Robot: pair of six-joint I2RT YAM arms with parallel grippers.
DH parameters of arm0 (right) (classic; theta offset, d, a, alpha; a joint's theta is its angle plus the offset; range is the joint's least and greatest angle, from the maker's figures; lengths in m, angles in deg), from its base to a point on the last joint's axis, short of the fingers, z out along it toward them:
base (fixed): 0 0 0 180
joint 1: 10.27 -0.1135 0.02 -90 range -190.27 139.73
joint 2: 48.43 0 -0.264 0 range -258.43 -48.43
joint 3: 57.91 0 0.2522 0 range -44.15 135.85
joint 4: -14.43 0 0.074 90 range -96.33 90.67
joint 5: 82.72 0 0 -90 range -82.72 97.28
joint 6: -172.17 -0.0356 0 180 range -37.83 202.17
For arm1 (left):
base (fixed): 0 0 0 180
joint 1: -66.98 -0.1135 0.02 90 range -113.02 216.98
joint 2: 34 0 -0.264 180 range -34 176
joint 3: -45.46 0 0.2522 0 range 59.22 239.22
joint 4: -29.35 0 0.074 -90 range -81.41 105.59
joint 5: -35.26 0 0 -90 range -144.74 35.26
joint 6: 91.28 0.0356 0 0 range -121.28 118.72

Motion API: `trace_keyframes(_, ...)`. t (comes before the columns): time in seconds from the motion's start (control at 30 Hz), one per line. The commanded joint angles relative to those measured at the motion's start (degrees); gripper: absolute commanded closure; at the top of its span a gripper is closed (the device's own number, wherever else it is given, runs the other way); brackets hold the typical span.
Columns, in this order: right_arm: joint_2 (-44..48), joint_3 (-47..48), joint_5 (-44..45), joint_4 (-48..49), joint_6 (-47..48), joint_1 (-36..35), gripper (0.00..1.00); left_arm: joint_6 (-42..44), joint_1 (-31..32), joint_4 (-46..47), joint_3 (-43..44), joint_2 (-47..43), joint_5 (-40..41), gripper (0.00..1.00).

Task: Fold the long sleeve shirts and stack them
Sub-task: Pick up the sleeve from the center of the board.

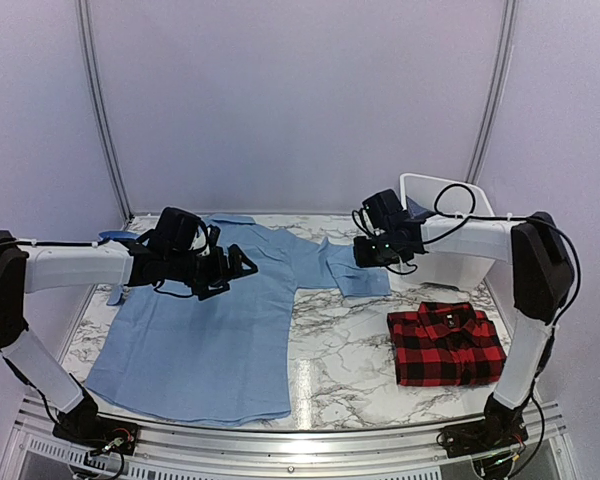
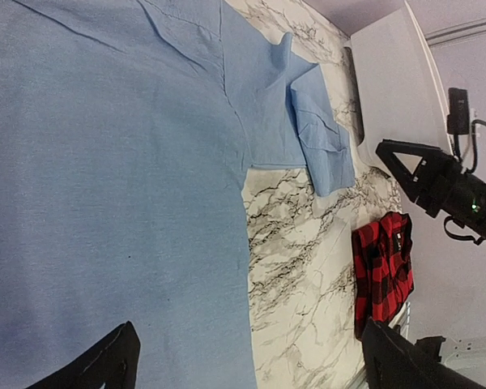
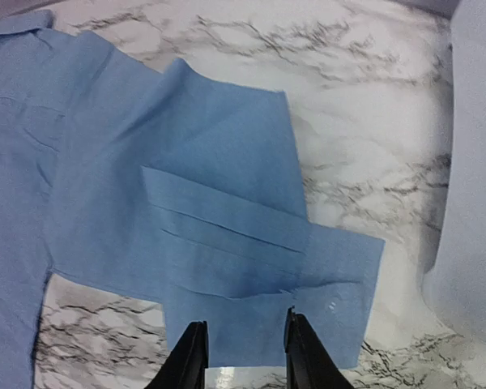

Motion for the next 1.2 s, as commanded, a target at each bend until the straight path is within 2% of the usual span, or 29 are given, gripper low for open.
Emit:
trace_keyframes(0.0, -1.46, -2.16, 1.87, -0.87, -1.86, 2.26, 0.68, -0.28, 0.17, 2.12, -0.6, -1.6, -1.27, 0.01)
trace_keyframes(0.23, -4.02, -5.03, 5.15, 0.5, -2.37, 2.65, 0.43, -0.25, 0.17, 1.86, -1.08, -1.74, -1.06, 0.01)
trace_keyframes(0.47, -7.72, -7.92, 5.34, 3.33, -3.4, 3.28, 0.4, -0.34, 0.17, 1.43, -1.47, -1.7, -0.79, 0.01)
trace_keyframes(0.63, -9.78, -8.94, 4.55, 4.14, -3.69, 3.39, 0.5, -0.48, 0.17, 1.33, -1.61, -1.3, -0.79, 0.01)
trace_keyframes(0.83, -6.23, -7.65, 7.93, 2.51, -2.77, 3.11, 0.87, -0.85, 0.17, 1.31, -1.63, -1.15, -0.5, 0.01)
trace_keyframes(0.9, -5.15, -5.95, 9.51, 1.12, -2.04, 2.75, 0.94, -0.93, 0.17, 1.33, -1.54, -1.02, -0.56, 0.01)
trace_keyframes(0.97, -4.3, -3.88, 11.48, -0.49, -1.5, 1.72, 0.97, -1.03, 0.19, 1.33, -1.52, -1.13, -0.52, 0.01)
trace_keyframes(1.07, -3.49, -0.73, 14.35, -2.38, -0.69, 0.17, 0.95, -1.19, 0.17, 1.33, -1.56, -1.36, -0.31, 0.01)
trace_keyframes(1.17, -2.64, 0.69, 15.12, -3.01, 0.05, -0.68, 0.85, -1.33, 0.19, 1.33, -1.81, -1.62, -0.22, 0.01)
